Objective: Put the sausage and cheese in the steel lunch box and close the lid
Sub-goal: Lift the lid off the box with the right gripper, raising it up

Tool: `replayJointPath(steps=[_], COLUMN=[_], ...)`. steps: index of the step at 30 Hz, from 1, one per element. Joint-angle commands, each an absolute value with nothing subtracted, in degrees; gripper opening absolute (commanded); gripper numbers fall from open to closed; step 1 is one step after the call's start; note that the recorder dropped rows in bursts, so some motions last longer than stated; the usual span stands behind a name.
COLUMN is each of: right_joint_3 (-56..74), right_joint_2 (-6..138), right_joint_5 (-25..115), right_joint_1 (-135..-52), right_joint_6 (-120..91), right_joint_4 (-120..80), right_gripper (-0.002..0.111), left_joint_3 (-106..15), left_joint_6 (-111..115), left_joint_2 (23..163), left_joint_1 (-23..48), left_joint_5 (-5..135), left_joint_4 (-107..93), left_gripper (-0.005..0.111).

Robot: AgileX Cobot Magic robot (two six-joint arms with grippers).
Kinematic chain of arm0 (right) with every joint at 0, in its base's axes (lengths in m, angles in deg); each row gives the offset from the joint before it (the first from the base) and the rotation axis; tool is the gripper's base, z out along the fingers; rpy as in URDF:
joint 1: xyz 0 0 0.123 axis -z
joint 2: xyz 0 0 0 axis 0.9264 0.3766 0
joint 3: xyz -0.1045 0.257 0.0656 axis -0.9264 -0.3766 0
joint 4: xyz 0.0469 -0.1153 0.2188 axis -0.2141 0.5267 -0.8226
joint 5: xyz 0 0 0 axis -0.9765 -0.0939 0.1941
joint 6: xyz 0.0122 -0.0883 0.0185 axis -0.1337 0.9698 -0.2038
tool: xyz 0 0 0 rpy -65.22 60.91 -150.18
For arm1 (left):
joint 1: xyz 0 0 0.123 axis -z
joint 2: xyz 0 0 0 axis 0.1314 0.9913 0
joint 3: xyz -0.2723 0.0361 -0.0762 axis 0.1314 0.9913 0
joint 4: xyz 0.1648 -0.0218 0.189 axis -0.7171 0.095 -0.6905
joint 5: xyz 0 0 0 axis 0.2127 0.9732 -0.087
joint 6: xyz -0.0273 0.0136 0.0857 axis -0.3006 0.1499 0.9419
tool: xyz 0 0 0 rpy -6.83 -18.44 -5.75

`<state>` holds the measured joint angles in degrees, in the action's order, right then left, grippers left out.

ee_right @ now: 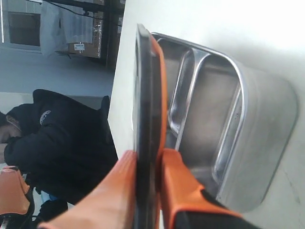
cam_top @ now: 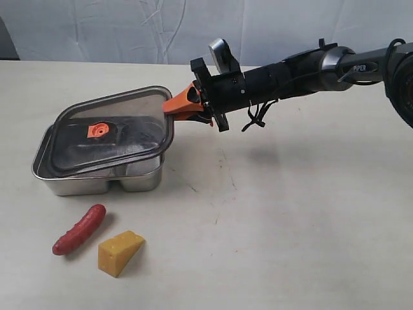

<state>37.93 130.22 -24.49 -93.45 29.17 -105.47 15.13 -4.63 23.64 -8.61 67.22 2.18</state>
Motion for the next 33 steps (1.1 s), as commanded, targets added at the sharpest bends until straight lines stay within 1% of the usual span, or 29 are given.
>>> replayJointPath(steps=[1, 11, 21, 24, 27, 33], right_joint_3=[38.1, 38.1, 38.1, 38.1, 38.1, 38.1], right_joint_2=[129.2, 125.9, 120.8, 118.0, 114.5, 108.5], right_joint_5=[-25.0, -25.0, -25.0, -20.7, -14.2, -5.0], right_joint_1=[-93.2, -91.0, -84.6, -82.4, -81.0, -80.6], right_joint_6=[30.3, 35.3, 39.3, 40.6, 40.6, 40.1], right_joint_4=[-106.3, -111.7, -110.6, -105.9, -96.7, -80.0], right_gripper=[-0.001, -0.001, -0.001, -0.001, -0.001, -0.001], left_joint_3=[15.4, 15.4, 15.4, 15.4, 15.4, 15.4], left_joint_6=[-4.6, -4.6, -4.6, -4.6, -4.6, -4.6], left_joint_2=[23.3, 23.3, 23.3, 23.3, 23.3, 23.3], left_joint_1=[-8.7, -8.7, -8.7, -8.7, -8.7, -8.7], left_joint_5=[66.5, 66.5, 66.5, 66.5, 66.5, 66.5], left_joint_4=[1.9, 1.9, 1.9, 1.9, 1.9, 1.9], left_gripper=[0.000, 0.000, 0.000, 0.000, 0.000, 0.000])
